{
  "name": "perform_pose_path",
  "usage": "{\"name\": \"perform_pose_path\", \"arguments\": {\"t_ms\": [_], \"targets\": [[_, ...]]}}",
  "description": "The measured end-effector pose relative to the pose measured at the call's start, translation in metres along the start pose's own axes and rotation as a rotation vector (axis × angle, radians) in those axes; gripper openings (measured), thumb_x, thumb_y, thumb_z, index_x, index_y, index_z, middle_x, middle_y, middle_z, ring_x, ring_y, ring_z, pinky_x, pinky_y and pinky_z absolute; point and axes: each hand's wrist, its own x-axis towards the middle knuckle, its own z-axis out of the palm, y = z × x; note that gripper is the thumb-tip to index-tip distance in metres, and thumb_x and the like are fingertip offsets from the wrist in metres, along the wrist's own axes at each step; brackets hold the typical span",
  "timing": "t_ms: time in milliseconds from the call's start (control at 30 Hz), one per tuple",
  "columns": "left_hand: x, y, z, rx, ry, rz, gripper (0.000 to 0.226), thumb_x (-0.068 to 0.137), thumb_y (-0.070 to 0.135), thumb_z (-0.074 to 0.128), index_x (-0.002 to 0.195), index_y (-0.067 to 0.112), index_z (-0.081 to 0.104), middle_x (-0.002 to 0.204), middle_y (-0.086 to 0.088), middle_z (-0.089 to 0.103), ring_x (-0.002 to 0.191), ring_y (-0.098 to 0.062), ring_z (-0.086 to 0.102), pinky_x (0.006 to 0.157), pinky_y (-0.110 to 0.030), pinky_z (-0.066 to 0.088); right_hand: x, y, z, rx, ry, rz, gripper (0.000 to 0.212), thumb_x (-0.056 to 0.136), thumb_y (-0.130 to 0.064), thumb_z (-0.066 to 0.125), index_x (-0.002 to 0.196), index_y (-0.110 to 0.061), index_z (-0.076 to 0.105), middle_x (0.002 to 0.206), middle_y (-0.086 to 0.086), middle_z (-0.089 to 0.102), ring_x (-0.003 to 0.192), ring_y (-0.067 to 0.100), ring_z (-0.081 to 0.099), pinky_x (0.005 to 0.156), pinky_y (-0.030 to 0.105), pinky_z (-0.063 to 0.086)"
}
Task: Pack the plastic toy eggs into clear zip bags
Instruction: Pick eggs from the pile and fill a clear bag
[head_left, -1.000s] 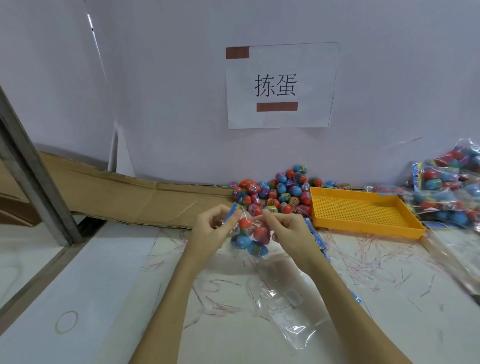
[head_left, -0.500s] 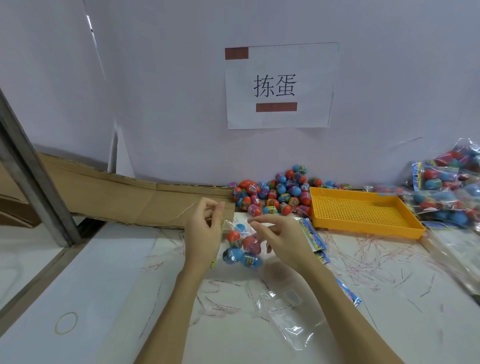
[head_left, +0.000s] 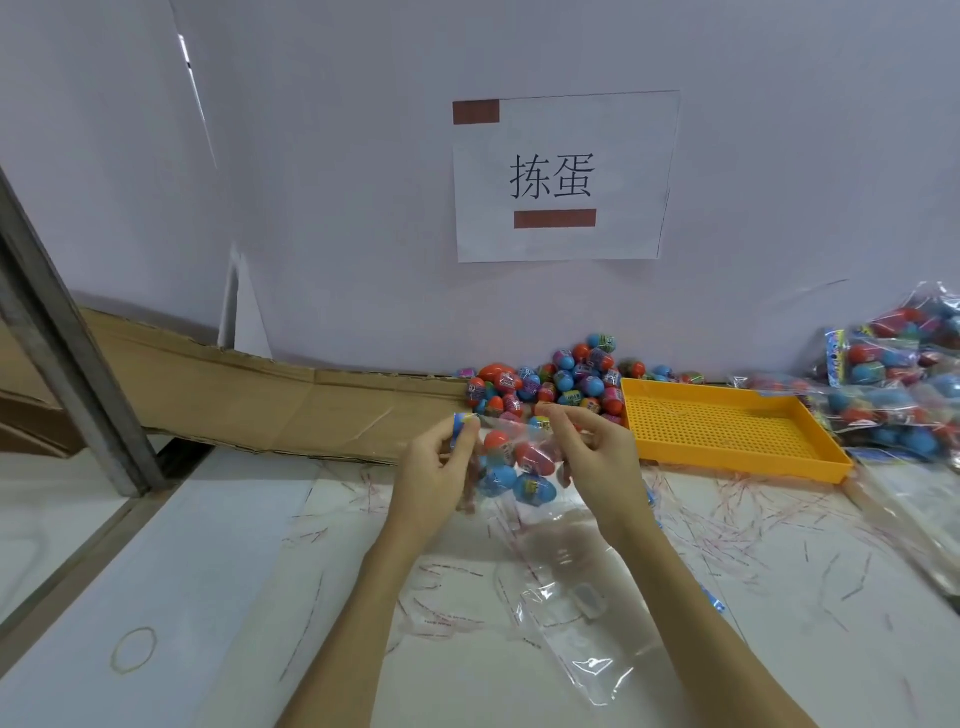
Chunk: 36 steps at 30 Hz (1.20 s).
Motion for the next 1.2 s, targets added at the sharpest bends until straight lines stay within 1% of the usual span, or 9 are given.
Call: {"name": "perform_pose_path", "arguments": {"t_ms": [100, 233, 533, 633, 767, 900, 967, 1033, 1200], "targets": [[0.001, -0.001, 0.003, -0.049, 0.106, -0.036, 0.034, 0.105, 0.043, 0.048, 0.092, 0.015, 0.063, 0.061, 0.015, 0.062, 0.048, 0.000, 0.057, 0.043, -0.015, 0.044, -0.003, -0.001, 0.004, 0.052, -0.186, 0.096, 0.056, 0.091, -0.059, 0.052, 0.132, -0.021, 0.061, 0.096, 0.002, 0.073, 0.071, 0.013, 0.072, 0.052, 0.025, 0.055], [0.002, -0.001, -0.002, -0.021, 0.206, -0.023, 0.032, 0.108, 0.034, 0.049, 0.083, 0.016, 0.058, 0.052, 0.018, 0.054, 0.045, 0.002, 0.053, 0.042, -0.010, 0.037, -0.009, -0.001, 0.009, -0.087, -0.458, 0.096, 0.049, 0.095, -0.050, 0.061, 0.136, -0.035, 0.040, 0.085, 0.004, 0.078, 0.053, 0.020, 0.067, 0.045, 0.025, 0.050], [0.005, -0.006, -0.010, 0.054, 0.259, 0.043, 0.022, 0.106, 0.034, 0.056, 0.089, 0.023, 0.064, 0.057, 0.004, 0.058, 0.043, -0.005, 0.050, 0.042, -0.021, 0.040, -0.009, -0.009, 0.002, -0.005, -0.481, 0.163, 0.044, 0.095, -0.034, 0.070, 0.131, -0.020, 0.048, 0.056, -0.002, 0.053, 0.047, 0.011, 0.042, 0.046, 0.020, 0.037], [0.006, -0.006, -0.014, -0.008, 0.288, -0.086, 0.013, 0.105, 0.037, 0.057, 0.114, 0.029, 0.061, 0.087, 0.007, 0.070, 0.074, -0.010, 0.069, 0.061, -0.023, 0.052, -0.008, -0.010, 0.001, 0.026, -0.473, 0.174, 0.036, 0.093, -0.033, 0.073, 0.123, -0.018, 0.058, 0.057, -0.004, 0.048, 0.047, 0.010, 0.039, 0.046, 0.020, 0.035], [0.006, 0.000, -0.021, -0.109, 0.006, -0.069, 0.033, 0.098, 0.054, 0.060, 0.116, 0.029, 0.072, 0.108, 0.013, 0.073, 0.103, -0.002, 0.066, 0.088, -0.022, 0.052, -0.010, -0.014, -0.005, 0.005, -0.570, 0.094, 0.013, 0.095, -0.036, 0.071, 0.087, -0.026, 0.076, 0.057, -0.008, 0.044, 0.049, 0.010, 0.033, 0.048, 0.019, 0.032], [0.001, 0.006, -0.019, -0.124, -0.137, -0.048, 0.022, 0.087, 0.048, 0.070, 0.086, 0.029, 0.080, 0.083, 0.002, 0.077, 0.076, -0.010, 0.072, 0.069, -0.021, 0.058, -0.010, -0.013, -0.007, 0.036, -0.562, 0.092, 0.046, 0.098, -0.041, 0.061, 0.099, 0.004, 0.072, 0.060, 0.000, 0.037, 0.053, 0.013, 0.030, 0.049, 0.020, 0.029], [0.003, 0.006, -0.018, -0.178, -0.073, -0.088, 0.021, 0.084, 0.046, 0.073, 0.083, 0.026, 0.081, 0.082, -0.001, 0.078, 0.074, -0.013, 0.072, 0.067, -0.024, 0.060, -0.008, -0.010, -0.008, 0.014, -0.549, 0.086, 0.053, 0.100, -0.042, 0.057, 0.091, 0.010, 0.067, 0.059, 0.005, 0.042, 0.050, 0.012, 0.035, 0.049, 0.020, 0.032], [0.003, 0.004, -0.017, -0.182, -0.016, -0.119, 0.023, 0.083, 0.048, 0.074, 0.082, 0.026, 0.081, 0.080, 0.001, 0.078, 0.073, -0.011, 0.073, 0.066, -0.023, 0.060, -0.009, -0.011, -0.006, -0.092, -0.544, 0.058, 0.044, 0.103, -0.041, 0.053, 0.078, -0.009, 0.072, 0.059, 0.006, 0.060, 0.046, 0.013, 0.050, 0.046, 0.020, 0.040], [0.004, 0.000, -0.013, -0.079, 0.125, -0.090, 0.039, 0.095, 0.057, 0.054, 0.097, 0.027, 0.078, 0.086, 0.013, 0.077, 0.082, -0.006, 0.072, 0.076, -0.029, 0.061, -0.006, -0.014, -0.010, -0.089, -0.552, 0.091, 0.039, 0.102, -0.042, 0.055, 0.098, -0.007, 0.073, 0.078, 0.015, 0.077, 0.066, 0.030, 0.075, 0.045, 0.024, 0.052]]}}
